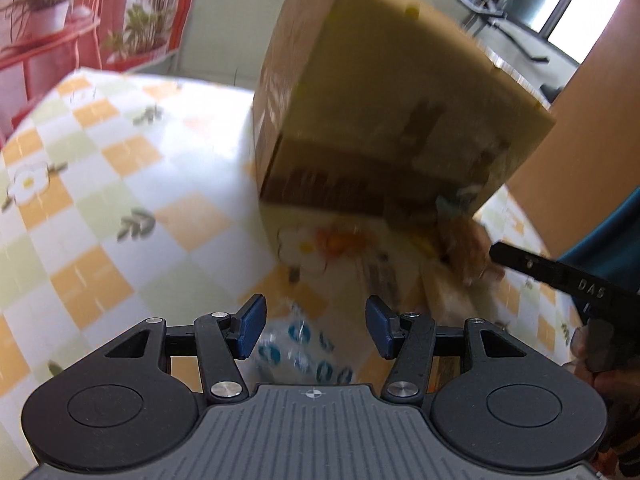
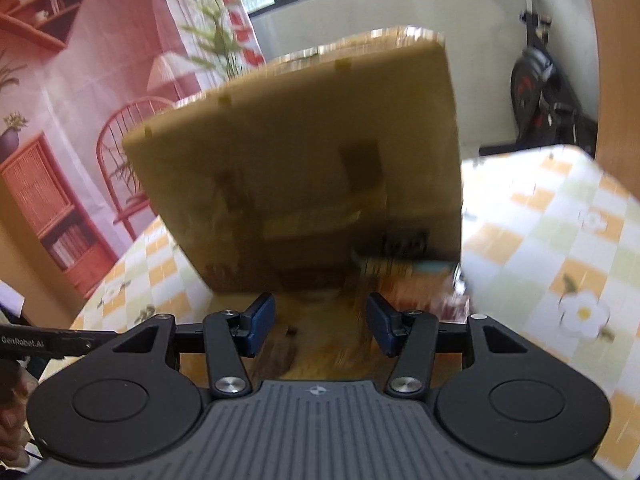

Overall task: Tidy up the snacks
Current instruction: 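Move both tools back down to the snack pile, then grasp the blue-and-white wrapped snack with the left tool while the right tool grasps the cracker packet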

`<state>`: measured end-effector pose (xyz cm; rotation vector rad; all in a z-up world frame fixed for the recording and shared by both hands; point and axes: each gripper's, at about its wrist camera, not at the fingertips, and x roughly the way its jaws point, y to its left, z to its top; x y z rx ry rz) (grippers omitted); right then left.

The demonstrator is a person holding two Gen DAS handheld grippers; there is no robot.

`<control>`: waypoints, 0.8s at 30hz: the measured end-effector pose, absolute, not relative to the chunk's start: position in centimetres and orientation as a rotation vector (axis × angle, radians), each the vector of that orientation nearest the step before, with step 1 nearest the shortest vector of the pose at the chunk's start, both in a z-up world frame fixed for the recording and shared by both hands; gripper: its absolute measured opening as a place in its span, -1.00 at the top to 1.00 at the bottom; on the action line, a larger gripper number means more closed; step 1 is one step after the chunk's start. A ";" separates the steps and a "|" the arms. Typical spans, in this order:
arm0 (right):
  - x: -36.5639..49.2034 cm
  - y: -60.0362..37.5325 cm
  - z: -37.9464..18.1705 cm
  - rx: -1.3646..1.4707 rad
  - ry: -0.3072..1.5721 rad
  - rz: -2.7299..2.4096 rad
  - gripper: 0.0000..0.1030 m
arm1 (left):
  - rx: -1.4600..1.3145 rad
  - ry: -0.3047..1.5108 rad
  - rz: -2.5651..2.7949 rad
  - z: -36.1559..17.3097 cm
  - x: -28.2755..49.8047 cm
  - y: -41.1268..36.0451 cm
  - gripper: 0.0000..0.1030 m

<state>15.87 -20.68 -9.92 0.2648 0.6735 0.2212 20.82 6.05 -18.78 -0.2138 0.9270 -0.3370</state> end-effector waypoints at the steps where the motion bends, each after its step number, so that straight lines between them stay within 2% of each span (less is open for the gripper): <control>1: 15.9 -20.5 -10.0 0.267 0.683 0.223 -0.07 | -0.207 0.943 -0.329 -19.3 20.5 5.9 -0.12; 9: 16.1 -19.3 -11.1 0.261 0.736 0.238 -0.07 | -0.179 1.023 -0.294 -21.4 20.2 5.1 -0.29; 15: 16.4 -19.4 -12.4 0.284 0.804 0.204 -0.07 | -0.179 1.071 -0.278 -22.7 20.4 4.5 -0.29; 17: 16.3 -19.6 -12.7 0.296 0.819 0.194 -0.10 | -0.177 1.066 -0.277 -22.8 20.4 4.5 -0.26; 19: 16.3 -19.7 -13.0 0.303 0.834 0.187 -0.11 | -0.178 1.056 -0.271 -22.8 20.4 4.5 -0.06; 24: 16.6 -19.6 -13.6 0.317 0.872 0.180 -0.15 | -0.204 1.033 -0.276 -22.8 20.2 4.7 0.06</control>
